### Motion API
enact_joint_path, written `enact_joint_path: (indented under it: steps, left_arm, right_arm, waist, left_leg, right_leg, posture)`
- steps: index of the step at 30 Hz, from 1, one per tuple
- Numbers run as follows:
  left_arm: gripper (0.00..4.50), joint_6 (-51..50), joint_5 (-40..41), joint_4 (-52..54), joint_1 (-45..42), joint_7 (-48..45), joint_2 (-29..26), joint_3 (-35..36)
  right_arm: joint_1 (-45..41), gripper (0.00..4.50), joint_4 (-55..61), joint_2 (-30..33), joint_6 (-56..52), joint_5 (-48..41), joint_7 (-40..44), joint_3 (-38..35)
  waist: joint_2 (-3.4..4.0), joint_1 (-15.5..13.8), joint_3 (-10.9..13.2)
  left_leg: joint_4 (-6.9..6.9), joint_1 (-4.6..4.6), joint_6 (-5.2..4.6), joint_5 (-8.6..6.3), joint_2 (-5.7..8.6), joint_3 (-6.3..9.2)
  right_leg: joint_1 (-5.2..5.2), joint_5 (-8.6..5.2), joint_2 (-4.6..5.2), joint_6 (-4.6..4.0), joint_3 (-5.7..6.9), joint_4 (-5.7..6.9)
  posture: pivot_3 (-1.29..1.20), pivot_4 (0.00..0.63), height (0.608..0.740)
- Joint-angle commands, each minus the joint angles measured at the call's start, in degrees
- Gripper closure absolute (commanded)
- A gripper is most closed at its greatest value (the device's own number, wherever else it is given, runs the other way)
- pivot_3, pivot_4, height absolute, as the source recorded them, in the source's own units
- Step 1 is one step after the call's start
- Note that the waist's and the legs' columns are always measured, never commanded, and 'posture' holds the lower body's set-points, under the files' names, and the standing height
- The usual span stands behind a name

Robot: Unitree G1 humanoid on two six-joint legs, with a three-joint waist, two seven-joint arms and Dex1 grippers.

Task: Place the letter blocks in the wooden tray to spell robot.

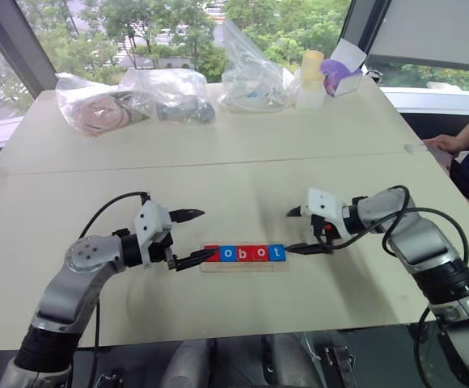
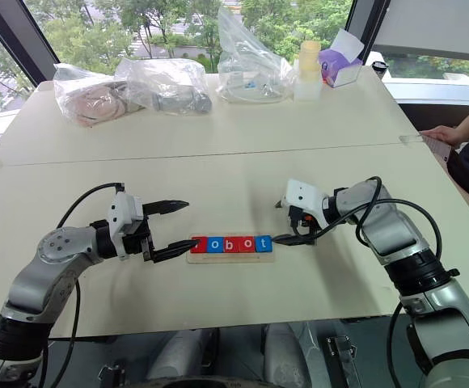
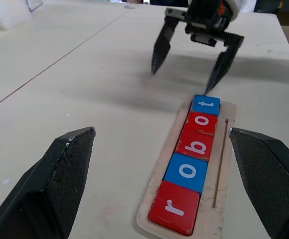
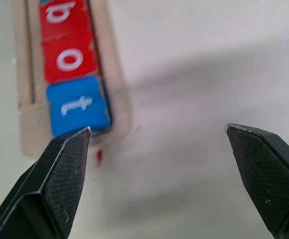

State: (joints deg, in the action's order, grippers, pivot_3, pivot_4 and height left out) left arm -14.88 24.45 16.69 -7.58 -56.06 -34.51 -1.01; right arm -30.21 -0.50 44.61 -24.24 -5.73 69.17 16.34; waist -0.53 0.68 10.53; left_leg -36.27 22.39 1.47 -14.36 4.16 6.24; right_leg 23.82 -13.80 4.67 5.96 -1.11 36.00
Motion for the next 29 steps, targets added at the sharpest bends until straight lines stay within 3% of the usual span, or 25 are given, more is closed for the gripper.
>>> enact_joint_path:
  steps: [1,9,14,22,29]
  left_arm:
    - [0.00,-0.2,1.0,1.7,-0.5,0.0,-0.2,0.5]
    - [0.00,-0.6,1.2,2.3,-0.1,0.1,-0.3,0.9]
    - [0.00,-2.3,1.7,3.9,1.3,0.0,-2.0,2.0]
    - [0.00,-5.9,3.4,8.3,5.8,-0.1,-7.4,5.1]
    - [0.00,-7.9,5.8,10.3,8.6,-0.4,-9.9,8.5]
  right_arm:
    - [-0.6,0.03,2.2,0.2,1.2,0.3,-0.4,-0.8]
    - [-0.7,0.03,2.9,0.0,1.0,0.1,-0.5,-1.1]
    - [2.1,0.03,8.3,4.1,-2.7,-3.2,1.1,-5.0]
    - [13.0,0.03,23.7,12.6,-11.8,-15.1,4.9,-15.1]
    - [16.6,0.03,31.2,14.2,-17.2,-21.9,2.7,-20.0]
  waist:
    - [0.00,0.0,0.0]
    - [0.00,0.0,0.0]
    - [0.00,-0.1,0.0]
    - [0.00,-0.1,0.0]
    - [0.00,-0.2,0.0]
  left_leg:
    - [0.00,0.00,0.00,0.00,0.00,0.00]
    - [0.00,0.00,0.00,0.00,0.00,0.00]
    - [0.01,0.01,0.00,0.00,0.00,0.01]
    - [0.02,0.05,0.00,-0.01,-0.01,0.02]
    - [-0.01,0.02,-0.01,-0.01,-0.06,0.00]
  right_leg:
    - [0.00,0.00,0.00,0.00,0.00,0.01]
    - [0.00,0.00,-0.02,0.00,0.00,0.01]
    - [0.01,0.00,0.01,0.00,0.00,0.00]
    - [0.01,-0.02,0.10,-0.02,0.01,-0.02]
    - [-0.02,-0.12,0.08,-0.21,0.00,-0.02]
  posture:
    - [0.00,0.150,0.740]
    - [0.00,0.150,0.740]
    - [0.00,0.150,0.740]
    - [0.00,0.150,0.740]
    - [0.00,0.150,0.740]
